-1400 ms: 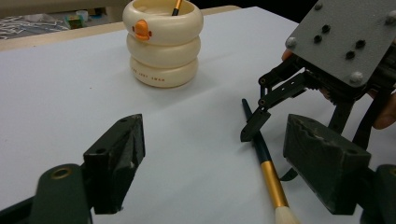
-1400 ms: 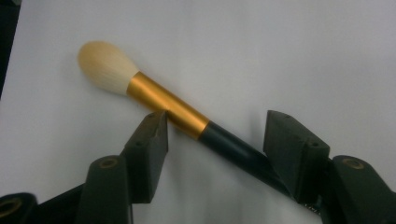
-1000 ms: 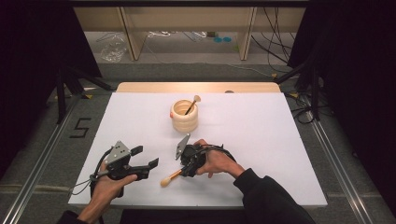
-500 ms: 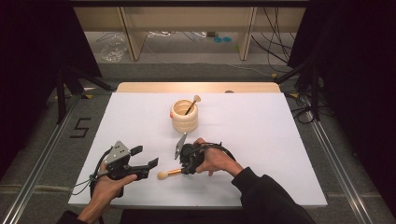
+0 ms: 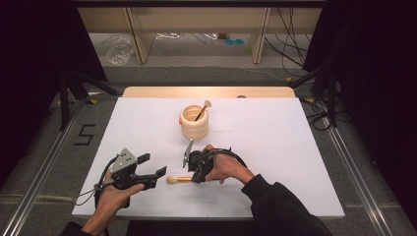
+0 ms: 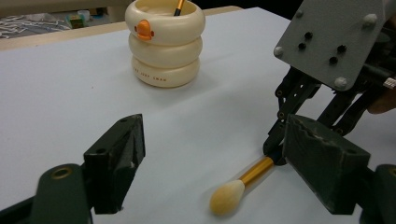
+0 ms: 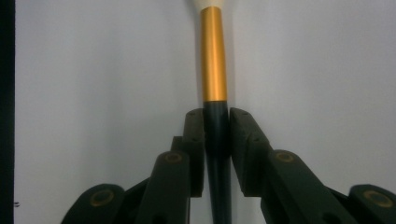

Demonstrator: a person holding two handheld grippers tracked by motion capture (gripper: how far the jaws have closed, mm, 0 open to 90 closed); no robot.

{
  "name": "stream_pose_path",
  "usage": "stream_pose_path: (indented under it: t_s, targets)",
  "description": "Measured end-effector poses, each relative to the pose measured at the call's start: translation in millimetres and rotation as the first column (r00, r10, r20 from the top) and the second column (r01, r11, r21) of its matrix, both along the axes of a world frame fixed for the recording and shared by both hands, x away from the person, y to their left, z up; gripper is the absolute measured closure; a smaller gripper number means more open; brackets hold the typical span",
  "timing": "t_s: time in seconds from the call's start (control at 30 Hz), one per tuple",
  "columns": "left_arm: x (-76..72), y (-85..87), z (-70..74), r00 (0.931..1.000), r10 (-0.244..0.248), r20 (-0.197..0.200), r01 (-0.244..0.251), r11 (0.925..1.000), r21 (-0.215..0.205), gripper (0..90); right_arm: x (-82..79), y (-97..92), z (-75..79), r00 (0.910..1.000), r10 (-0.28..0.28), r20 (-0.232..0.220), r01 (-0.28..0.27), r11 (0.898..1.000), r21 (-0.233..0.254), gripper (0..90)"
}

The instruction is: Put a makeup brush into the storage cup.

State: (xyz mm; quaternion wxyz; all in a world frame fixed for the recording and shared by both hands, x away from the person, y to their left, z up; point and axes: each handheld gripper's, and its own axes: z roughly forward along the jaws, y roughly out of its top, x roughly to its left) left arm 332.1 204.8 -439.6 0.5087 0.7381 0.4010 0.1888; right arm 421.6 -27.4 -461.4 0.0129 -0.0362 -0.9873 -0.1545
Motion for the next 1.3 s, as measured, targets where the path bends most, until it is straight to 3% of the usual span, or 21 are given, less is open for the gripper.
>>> stream_pose_path:
  t_s: [0.23, 0.33, 0.4, 0.63, 0.73, 0.77, 1.17, 1.3]
  targets:
    - [0.3, 0.0, -0.2, 1.0000, -0.002, 0.002, 0.002, 1.0000, -0.005, 21.1, 1.2, 1.6, 1.0, 0.9997, -0.012, -0.020, 0.012, 1.000, -0.020, 78.0]
    - [0.7, 0.0, 0.1, 0.9999, -0.009, 0.007, 0.009, 0.9999, 0.012, 21.1, 1.3, 2.9, 1.4, 0.9997, -0.014, -0.018, 0.013, 0.999, -0.034, 78.0]
    - [-0.1, -0.6, -0.2, 1.0000, 0.000, -0.002, 0.000, 1.0000, 0.001, 21.1, 2.4, 3.6, 1.8, 1.0000, -0.008, -0.004, 0.007, 0.999, -0.053, 78.1]
    - [-0.1, -0.1, 0.1, 1.0000, -0.005, 0.005, 0.005, 1.0000, 0.009, 21.2, 2.0, 6.5, 2.2, 0.9994, -0.022, -0.028, 0.020, 0.998, -0.059, 78.1]
    - [-0.2, -0.4, -0.2, 1.0000, -0.002, 0.002, 0.002, 1.0000, 0.005, 21.2, 1.9, 6.9, 2.4, 0.9995, -0.025, -0.017, 0.024, 0.997, -0.067, 78.3]
    - [-0.2, -0.2, -0.1, 1.0000, -0.004, 0.004, 0.004, 1.0000, 0.007, 21.2, 3.5, 6.4, 2.5, 1.0000, -0.003, -0.003, 0.002, 0.997, -0.077, 78.3]
    - [-0.5, -0.1, 0.1, 1.0000, -0.001, 0.002, 0.001, 1.0000, 0.000, 21.3, 3.5, 6.2, 2.9, 1.0000, -0.001, -0.003, 0.001, 0.997, -0.081, 78.5]
    - [-0.4, 0.1, 0.1, 1.0000, 0.000, 0.002, 0.000, 1.0000, 0.001, 21.4, 1.6, 6.3, 2.7, 0.9995, -0.020, -0.026, 0.018, 0.998, -0.067, 78.6]
